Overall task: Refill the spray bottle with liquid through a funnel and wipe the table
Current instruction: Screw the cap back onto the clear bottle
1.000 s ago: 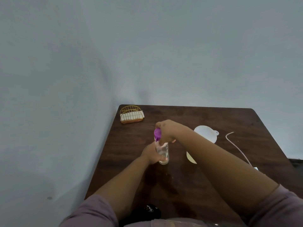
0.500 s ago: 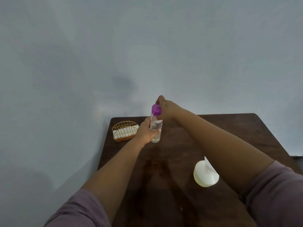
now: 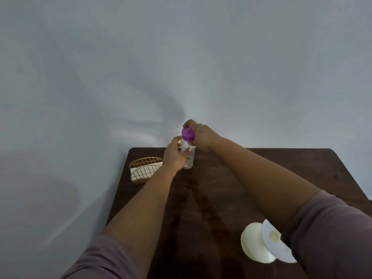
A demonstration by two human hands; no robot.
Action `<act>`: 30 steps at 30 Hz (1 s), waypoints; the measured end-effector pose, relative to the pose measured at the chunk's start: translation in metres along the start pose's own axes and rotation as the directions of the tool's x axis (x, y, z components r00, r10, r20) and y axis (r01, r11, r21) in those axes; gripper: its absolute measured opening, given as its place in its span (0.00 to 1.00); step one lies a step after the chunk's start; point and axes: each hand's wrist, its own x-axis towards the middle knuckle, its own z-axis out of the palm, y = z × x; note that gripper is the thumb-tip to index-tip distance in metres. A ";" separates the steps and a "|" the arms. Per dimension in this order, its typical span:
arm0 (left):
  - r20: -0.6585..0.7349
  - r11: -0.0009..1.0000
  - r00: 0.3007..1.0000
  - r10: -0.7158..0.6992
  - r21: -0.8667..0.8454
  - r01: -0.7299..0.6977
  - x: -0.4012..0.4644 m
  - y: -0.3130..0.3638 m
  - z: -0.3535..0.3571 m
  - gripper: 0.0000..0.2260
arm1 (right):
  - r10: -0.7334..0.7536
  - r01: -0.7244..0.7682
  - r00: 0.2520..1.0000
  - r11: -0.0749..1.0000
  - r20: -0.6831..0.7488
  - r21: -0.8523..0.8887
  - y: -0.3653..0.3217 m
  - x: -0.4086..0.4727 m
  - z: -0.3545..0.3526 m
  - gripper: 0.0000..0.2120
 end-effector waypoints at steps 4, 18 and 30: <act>0.000 1.000 1.000 0.021 0.013 -0.021 0.005 -0.005 -0.001 0.26 | -0.029 0.029 0.999 0.999 -0.018 0.025 0.004 0.006 0.007 0.30; -0.118 1.000 0.993 -0.007 -0.005 0.006 -0.018 -0.001 -0.003 0.34 | 0.054 -0.043 0.992 0.995 -0.115 0.092 -0.007 -0.019 0.016 0.40; -0.329 0.984 0.929 0.171 0.018 -0.175 -0.103 0.020 0.006 0.23 | 0.259 -0.208 0.924 0.958 -0.282 0.199 -0.009 -0.119 0.028 0.36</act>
